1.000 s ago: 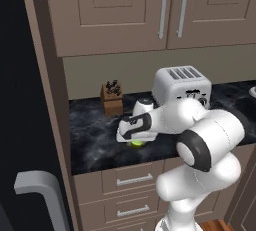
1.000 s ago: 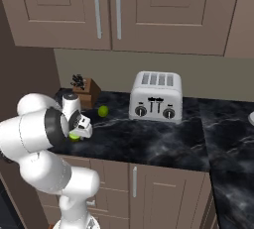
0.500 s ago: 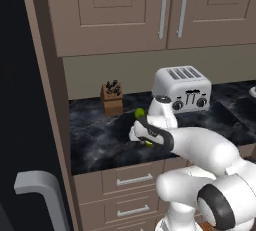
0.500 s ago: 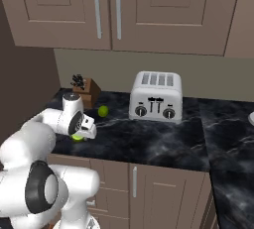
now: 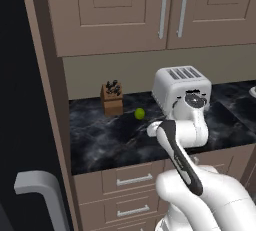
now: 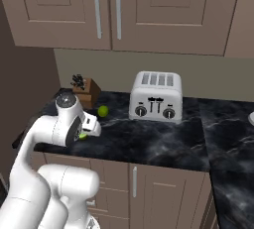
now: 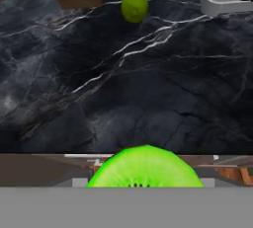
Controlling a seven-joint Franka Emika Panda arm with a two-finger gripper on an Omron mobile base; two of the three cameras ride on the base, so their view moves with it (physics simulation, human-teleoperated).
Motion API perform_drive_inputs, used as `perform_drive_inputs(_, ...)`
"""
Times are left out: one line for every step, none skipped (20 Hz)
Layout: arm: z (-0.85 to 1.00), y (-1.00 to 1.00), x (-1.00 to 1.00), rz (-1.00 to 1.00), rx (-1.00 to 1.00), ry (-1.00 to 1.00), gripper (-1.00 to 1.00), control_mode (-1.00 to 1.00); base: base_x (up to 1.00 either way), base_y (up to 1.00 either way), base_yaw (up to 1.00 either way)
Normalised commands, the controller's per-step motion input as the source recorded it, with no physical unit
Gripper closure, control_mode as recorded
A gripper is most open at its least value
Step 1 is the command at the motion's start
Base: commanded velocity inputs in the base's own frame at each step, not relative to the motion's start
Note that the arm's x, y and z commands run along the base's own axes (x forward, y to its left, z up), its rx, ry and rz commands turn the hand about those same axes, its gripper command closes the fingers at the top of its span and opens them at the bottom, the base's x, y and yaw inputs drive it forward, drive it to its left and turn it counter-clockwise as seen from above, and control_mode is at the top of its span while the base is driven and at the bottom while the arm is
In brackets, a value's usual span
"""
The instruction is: Place the beer on the top shelf of the fridge to keep it out of children's reach, and place the kiwi and lime on lower shelves for easy access.
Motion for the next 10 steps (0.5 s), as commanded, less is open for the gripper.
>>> perform_drive_inputs(0.69,-0.36,-0.69,0.0,-0.04,-0.15,1.0,-1.0,0.0,0.0,0.0)
perform_drive_inputs(0.67,-0.32,-0.69,0.0,-0.03,-0.11,1.0,-1.0,0.0,0.0,0.0)
perform_drive_inputs(0.69,-0.24,-0.61,0.0,-0.02,-0.07,1.0,-1.0,0.0,0.0,0.0)
perform_drive_inputs(0.7,-0.16,-0.57,0.0,-0.02,-0.06,1.0,-1.0,0.0,0.0,0.0)
perform_drive_inputs(0.71,-0.13,-0.55,0.0,-0.03,-0.05,1.0,-1.0,0.0,0.0,0.0)
perform_drive_inputs(0.71,-0.09,-0.49,0.0,-0.03,-0.04,1.0,-1.0,0.0,0.0,0.0)
perform_drive_inputs(0.74,-0.04,-0.48,0.0,-0.04,-0.05,1.0,-1.0,0.0,0.0,0.0)
perform_drive_inputs(0.75,-0.04,-0.49,0.0,-0.04,-0.05,1.0,-1.0,0.0,0.0,0.0)
perform_drive_inputs(0.74,-0.06,-0.53,0.0,-0.03,-0.05,1.0,-1.0,0.0,0.0,0.0)
perform_drive_inputs(0.67,-0.07,-0.55,0.0,-0.03,-0.05,1.0,-1.0,0.0,0.0,0.0)
